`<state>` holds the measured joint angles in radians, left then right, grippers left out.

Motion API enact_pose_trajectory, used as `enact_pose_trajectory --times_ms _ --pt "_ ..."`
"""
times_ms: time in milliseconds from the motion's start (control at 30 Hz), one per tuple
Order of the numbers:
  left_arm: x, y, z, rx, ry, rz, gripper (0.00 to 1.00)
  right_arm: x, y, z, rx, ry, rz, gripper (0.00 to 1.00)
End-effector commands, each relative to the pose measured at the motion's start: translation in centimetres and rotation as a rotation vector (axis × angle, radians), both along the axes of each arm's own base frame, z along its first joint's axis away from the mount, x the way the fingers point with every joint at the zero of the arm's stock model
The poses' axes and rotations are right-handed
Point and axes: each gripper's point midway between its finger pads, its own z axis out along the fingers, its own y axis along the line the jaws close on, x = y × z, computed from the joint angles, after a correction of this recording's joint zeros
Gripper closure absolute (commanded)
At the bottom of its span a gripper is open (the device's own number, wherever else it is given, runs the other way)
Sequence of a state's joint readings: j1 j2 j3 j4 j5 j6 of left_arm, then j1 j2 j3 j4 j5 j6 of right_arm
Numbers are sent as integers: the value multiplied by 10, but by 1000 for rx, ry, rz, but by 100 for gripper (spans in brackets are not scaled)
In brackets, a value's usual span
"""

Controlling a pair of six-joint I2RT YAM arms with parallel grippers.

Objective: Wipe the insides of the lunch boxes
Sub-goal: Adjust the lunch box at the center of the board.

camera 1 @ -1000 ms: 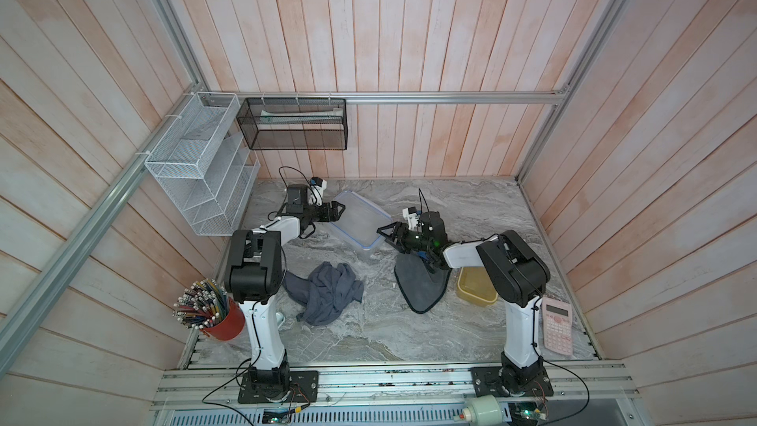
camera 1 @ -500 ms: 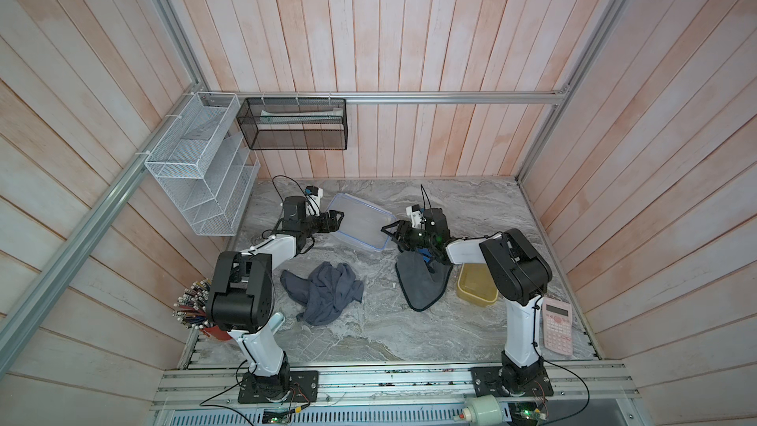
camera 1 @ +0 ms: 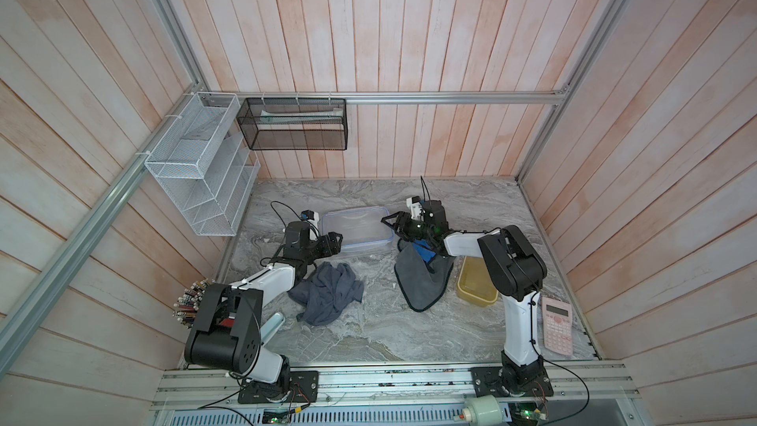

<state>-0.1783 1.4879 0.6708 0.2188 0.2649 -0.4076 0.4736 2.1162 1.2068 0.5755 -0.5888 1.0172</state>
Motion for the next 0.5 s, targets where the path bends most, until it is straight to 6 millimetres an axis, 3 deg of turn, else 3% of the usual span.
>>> enact_pose_trajectory --times_ms 0,133,300,467 --pt "-3 -12 16 -65 -44 0 15 -12 26 15 51 -36 104 39" --pt "-4 -4 9 -41 -21 45 12 -4 21 13 68 -24 81 38" --pt "-5 20 1 -33 21 198 7 3 10 12 118 -4 55 37" --pt "-8 23 26 -120 -54 249 3 1 1 9 109 12 41 34"
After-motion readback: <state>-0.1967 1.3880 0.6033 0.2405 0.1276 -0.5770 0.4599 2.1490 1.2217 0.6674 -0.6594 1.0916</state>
